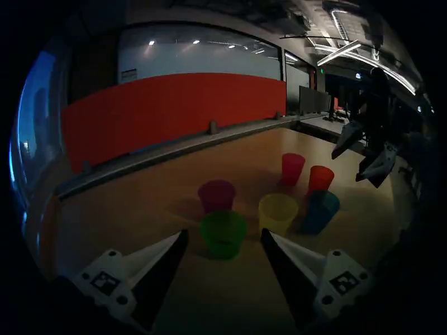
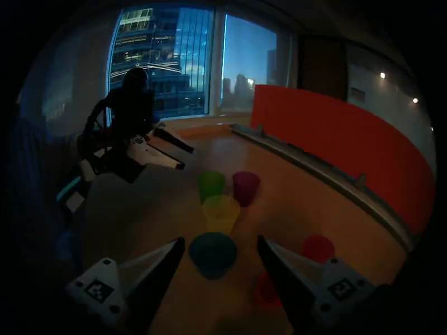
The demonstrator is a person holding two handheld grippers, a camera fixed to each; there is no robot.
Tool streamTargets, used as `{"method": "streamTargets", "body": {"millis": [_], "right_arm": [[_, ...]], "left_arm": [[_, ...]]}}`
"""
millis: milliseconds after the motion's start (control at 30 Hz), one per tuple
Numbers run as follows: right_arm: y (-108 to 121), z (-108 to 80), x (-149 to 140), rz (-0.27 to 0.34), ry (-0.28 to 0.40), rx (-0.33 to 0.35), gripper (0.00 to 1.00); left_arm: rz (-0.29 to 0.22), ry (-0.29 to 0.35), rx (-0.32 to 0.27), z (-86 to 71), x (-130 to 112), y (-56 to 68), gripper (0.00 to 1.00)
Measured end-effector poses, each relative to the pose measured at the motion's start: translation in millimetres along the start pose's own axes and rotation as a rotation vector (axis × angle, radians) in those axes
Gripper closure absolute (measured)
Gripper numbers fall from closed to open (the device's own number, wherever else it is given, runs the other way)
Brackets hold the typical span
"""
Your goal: Pour water
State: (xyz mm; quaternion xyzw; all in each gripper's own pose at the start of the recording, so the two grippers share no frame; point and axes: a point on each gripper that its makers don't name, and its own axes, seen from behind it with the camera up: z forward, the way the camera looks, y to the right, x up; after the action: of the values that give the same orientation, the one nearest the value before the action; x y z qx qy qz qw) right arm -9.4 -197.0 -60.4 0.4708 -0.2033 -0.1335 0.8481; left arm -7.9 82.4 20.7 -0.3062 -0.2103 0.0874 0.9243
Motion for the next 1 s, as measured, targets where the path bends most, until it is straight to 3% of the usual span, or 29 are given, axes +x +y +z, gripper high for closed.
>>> {"method": "streamTargets", "body": {"millis": [500,1000], "right_arm": [[-3,22.9,-28,0.001,-0.069,0.027,0.02],[-5,37.2,-45,-0.008,-0.118,0.052,0.03]], "left_arm": [[-0.003,-0.095,-0.002,22.4,-39,-5.2,0.03],[0.002,-0.146,-0.017,50.1,-52,-4.4,0.04]]}}
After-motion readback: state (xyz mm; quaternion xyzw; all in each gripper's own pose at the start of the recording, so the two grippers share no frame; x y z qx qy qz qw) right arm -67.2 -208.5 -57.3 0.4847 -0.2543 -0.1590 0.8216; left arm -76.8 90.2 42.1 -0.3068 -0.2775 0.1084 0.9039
